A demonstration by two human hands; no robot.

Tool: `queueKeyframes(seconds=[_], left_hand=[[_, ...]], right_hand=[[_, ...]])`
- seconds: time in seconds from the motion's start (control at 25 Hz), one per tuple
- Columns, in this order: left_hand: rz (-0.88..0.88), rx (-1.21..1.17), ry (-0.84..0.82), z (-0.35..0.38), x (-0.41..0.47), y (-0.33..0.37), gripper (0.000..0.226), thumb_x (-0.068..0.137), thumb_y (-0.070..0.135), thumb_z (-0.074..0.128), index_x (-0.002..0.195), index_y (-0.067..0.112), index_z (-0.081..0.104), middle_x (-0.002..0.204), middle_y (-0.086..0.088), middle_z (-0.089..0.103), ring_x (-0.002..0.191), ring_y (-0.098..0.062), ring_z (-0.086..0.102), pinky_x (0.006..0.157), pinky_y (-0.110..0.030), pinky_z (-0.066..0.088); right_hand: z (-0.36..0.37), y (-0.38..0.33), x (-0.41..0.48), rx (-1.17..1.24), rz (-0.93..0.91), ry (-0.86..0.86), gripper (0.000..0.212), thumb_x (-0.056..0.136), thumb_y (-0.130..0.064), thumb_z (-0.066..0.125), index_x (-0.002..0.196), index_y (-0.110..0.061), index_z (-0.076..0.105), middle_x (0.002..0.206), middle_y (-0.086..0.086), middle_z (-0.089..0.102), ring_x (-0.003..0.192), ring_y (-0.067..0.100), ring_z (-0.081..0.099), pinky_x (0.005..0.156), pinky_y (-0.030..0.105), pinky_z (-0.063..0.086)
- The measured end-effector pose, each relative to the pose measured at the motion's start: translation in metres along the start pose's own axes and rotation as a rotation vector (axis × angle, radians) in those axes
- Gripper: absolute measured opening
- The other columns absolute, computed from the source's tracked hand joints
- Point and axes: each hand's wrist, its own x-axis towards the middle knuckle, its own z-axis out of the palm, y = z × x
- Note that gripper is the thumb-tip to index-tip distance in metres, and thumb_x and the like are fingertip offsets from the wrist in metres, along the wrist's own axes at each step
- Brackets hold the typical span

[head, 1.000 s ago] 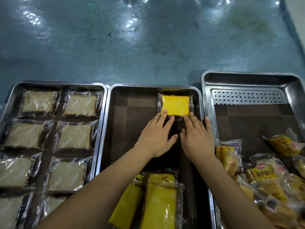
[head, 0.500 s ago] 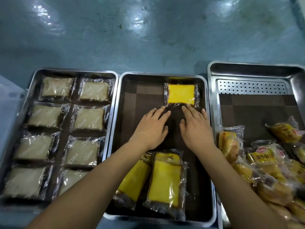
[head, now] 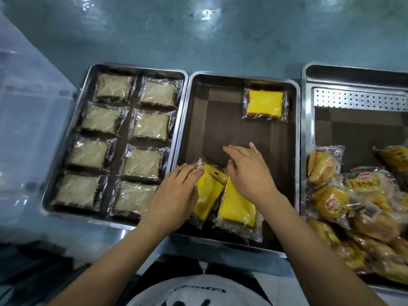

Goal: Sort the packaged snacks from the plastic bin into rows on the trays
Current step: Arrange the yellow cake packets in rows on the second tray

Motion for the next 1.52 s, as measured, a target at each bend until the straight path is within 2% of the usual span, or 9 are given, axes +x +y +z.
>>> queueKeyframes(seconds=[0.16, 0.32, 0.44, 0.68, 0.76, 1.0, 1.2, 1.4, 1.52], left_hand=[[0.096, 0.043, 0.029, 0.011, -0.057, 0.012, 0.043, 0.090, 0.022, 0.044, 0.129, 0.015, 0.061, 0.135, -0.007, 0.058, 0.122, -0.031, 0.054, 0.101, -0.046, 0.047], [0.104, 0.130, -0.025, 0.028, -0.080, 0.020, 0.040, 0.088, 0.025, 0.050, 0.125, 0.017, 0.063, 0.130, -0.004, 0.060, 0.121, -0.029, 0.054, 0.104, -0.043, 0.044], [0.062, 0.155, -0.055, 0.033, -0.082, 0.021, 0.043, 0.089, 0.029, 0.051, 0.129, 0.018, 0.060, 0.132, -0.004, 0.058, 0.126, -0.030, 0.052, 0.109, -0.043, 0.040], [-0.059, 0.214, -0.080, 0.029, -0.073, 0.018, 0.051, 0.097, 0.039, 0.042, 0.143, 0.020, 0.049, 0.147, -0.006, 0.048, 0.142, -0.033, 0.037, 0.117, -0.049, 0.030], [-0.099, 0.223, -0.061, 0.027, -0.066, 0.014, 0.054, 0.097, 0.042, 0.039, 0.145, 0.019, 0.048, 0.152, -0.007, 0.045, 0.144, -0.033, 0.036, 0.117, -0.050, 0.030], [-0.114, 0.242, -0.034, 0.024, -0.033, 0.003, 0.058, 0.098, 0.044, 0.034, 0.146, 0.015, 0.047, 0.156, -0.011, 0.041, 0.146, -0.034, 0.033, 0.118, -0.051, 0.031], [-0.086, 0.274, -0.028, 0.019, -0.001, 0.000, 0.059, 0.098, 0.047, 0.029, 0.142, 0.014, 0.051, 0.153, -0.012, 0.044, 0.146, -0.033, 0.033, 0.120, -0.047, 0.019], [-0.077, 0.258, -0.070, 0.019, 0.029, -0.003, 0.061, 0.098, 0.049, 0.027, 0.139, 0.013, 0.056, 0.153, -0.013, 0.045, 0.145, -0.034, 0.034, 0.120, -0.050, 0.025], [-0.082, 0.236, -0.086, 0.017, 0.052, -0.008, 0.065, 0.098, 0.051, 0.022, 0.138, 0.013, 0.057, 0.154, -0.015, 0.042, 0.144, -0.036, 0.034, 0.121, -0.051, 0.024]], right_hand=[[0.009, -0.016, -0.016, 0.017, -0.108, -0.031, 0.032, 0.095, -0.021, 0.049, 0.120, -0.024, 0.069, 0.120, -0.004, 0.068, 0.117, 0.017, 0.059, 0.125, 0.037, 0.012], [0.015, -0.024, -0.028, -0.007, -0.171, -0.044, 0.052, 0.087, -0.034, 0.028, 0.104, -0.023, 0.076, 0.105, -0.004, 0.073, 0.104, 0.016, 0.064, 0.125, 0.033, 0.011], [0.017, -0.026, -0.033, -0.045, -0.199, -0.060, 0.053, 0.087, -0.033, 0.028, 0.101, -0.022, 0.077, 0.102, -0.003, 0.074, 0.103, 0.018, 0.065, 0.125, 0.033, 0.010], [0.017, -0.032, -0.031, -0.133, -0.141, -0.102, 0.035, 0.095, -0.023, 0.050, 0.126, -0.021, 0.066, 0.114, -0.001, 0.070, 0.113, 0.018, 0.062, 0.126, 0.036, 0.008], [0.018, -0.035, -0.029, -0.126, -0.115, -0.115, 0.040, 0.097, -0.026, 0.047, 0.135, -0.022, 0.057, 0.121, -0.002, 0.068, 0.118, 0.017, 0.060, 0.126, 0.039, 0.012], [0.027, -0.037, -0.020, -0.144, -0.052, -0.147, 0.064, 0.092, -0.042, 0.014, 0.146, -0.025, 0.045, 0.151, -0.004, 0.049, 0.137, 0.014, 0.045, 0.126, 0.042, 0.007], [0.026, -0.028, -0.007, -0.166, 0.019, -0.181, 0.053, 0.103, -0.037, 0.032, 0.154, -0.025, 0.033, 0.160, -0.004, 0.035, 0.143, 0.016, 0.037, 0.126, 0.041, 0.001], [0.023, -0.019, 0.003, -0.158, 0.067, -0.202, 0.065, 0.095, -0.044, 0.017, 0.155, -0.023, 0.032, 0.161, -0.001, 0.033, 0.144, 0.017, 0.036, 0.126, 0.042, 0.001], [0.023, -0.012, 0.008, -0.159, 0.107, -0.157, 0.056, 0.102, -0.041, 0.024, 0.152, -0.022, 0.037, 0.160, 0.000, 0.036, 0.143, 0.017, 0.038, 0.126, 0.042, 0.002]])
